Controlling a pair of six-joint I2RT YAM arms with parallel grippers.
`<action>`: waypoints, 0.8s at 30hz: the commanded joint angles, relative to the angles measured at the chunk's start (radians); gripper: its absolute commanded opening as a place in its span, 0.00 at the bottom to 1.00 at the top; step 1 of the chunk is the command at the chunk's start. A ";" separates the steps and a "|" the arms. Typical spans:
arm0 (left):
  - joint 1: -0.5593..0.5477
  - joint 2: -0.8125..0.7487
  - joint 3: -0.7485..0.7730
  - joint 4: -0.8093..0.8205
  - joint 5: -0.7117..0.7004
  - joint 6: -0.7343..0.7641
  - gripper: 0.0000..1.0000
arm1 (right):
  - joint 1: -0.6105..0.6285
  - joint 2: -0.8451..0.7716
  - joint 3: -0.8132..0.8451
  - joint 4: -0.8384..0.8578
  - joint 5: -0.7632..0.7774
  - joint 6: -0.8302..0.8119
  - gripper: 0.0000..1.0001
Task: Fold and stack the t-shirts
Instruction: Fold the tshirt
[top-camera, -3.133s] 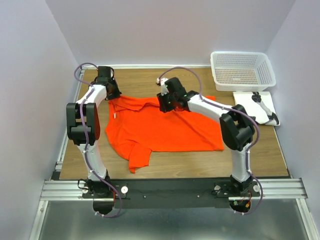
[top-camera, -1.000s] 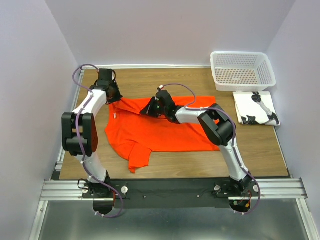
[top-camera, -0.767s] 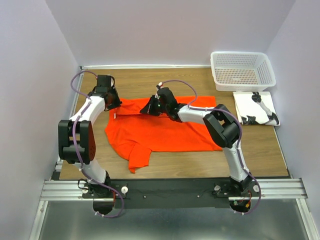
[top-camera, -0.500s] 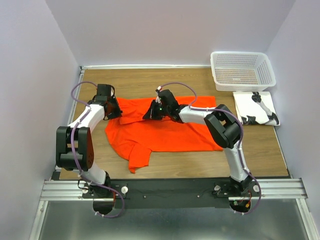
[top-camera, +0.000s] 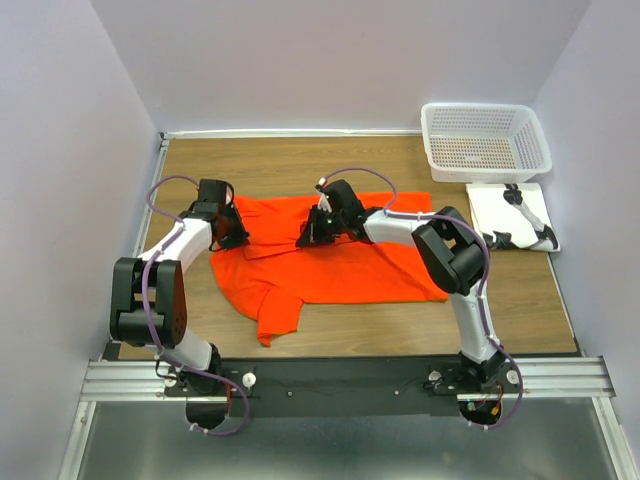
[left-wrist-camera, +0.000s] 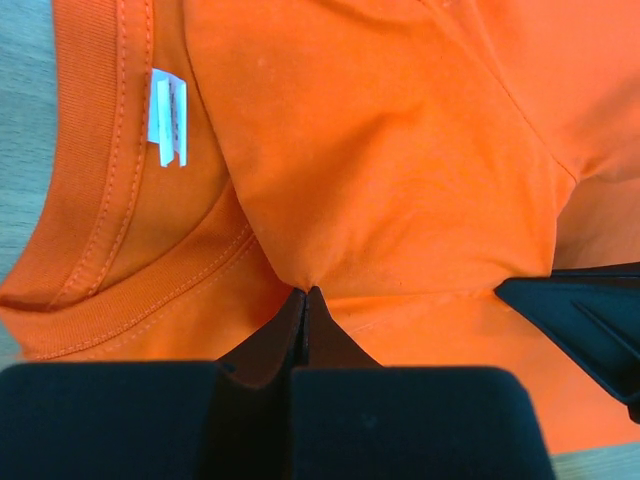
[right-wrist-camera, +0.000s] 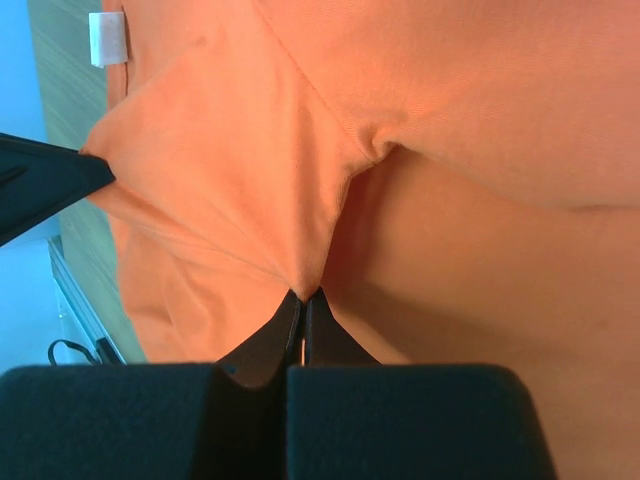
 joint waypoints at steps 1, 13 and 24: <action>-0.010 -0.032 -0.023 0.018 0.004 -0.023 0.00 | -0.013 -0.047 0.009 -0.051 -0.035 -0.049 0.01; -0.022 -0.070 -0.064 0.006 -0.030 -0.046 0.00 | -0.015 -0.004 0.055 -0.144 -0.087 -0.089 0.05; -0.011 -0.104 0.043 0.003 -0.208 -0.049 0.51 | -0.099 -0.128 0.065 -0.228 0.043 -0.172 0.44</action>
